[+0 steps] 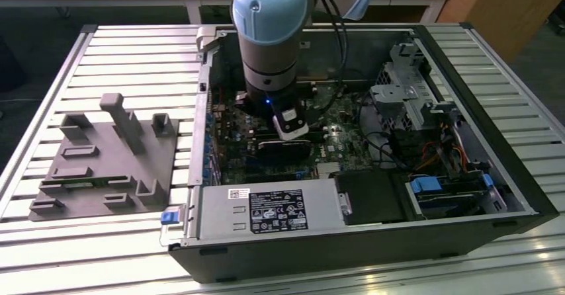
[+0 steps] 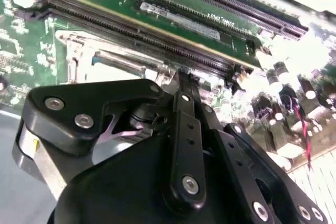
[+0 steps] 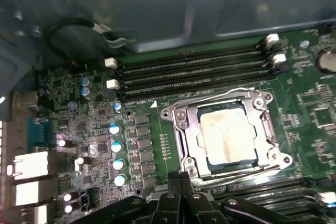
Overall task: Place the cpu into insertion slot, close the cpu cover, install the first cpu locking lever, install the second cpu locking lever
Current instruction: 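Install the second cpu locking lever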
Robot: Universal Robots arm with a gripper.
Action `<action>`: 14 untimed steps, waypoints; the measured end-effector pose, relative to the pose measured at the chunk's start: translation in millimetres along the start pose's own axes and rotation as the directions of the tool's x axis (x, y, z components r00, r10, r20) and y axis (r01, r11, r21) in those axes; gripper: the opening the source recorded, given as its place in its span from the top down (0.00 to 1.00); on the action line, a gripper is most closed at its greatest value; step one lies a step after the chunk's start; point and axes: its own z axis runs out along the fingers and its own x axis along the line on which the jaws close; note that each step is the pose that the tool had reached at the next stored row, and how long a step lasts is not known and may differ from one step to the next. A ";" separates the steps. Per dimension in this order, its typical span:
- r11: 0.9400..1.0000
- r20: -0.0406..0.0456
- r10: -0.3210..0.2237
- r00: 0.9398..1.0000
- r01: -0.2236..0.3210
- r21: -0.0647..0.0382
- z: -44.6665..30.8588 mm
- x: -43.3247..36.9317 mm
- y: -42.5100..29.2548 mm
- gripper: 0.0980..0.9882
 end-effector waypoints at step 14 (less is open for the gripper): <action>0.999 0.006 0.000 1.000 0.000 0.034 -14.5 -15.8 7.4 0.99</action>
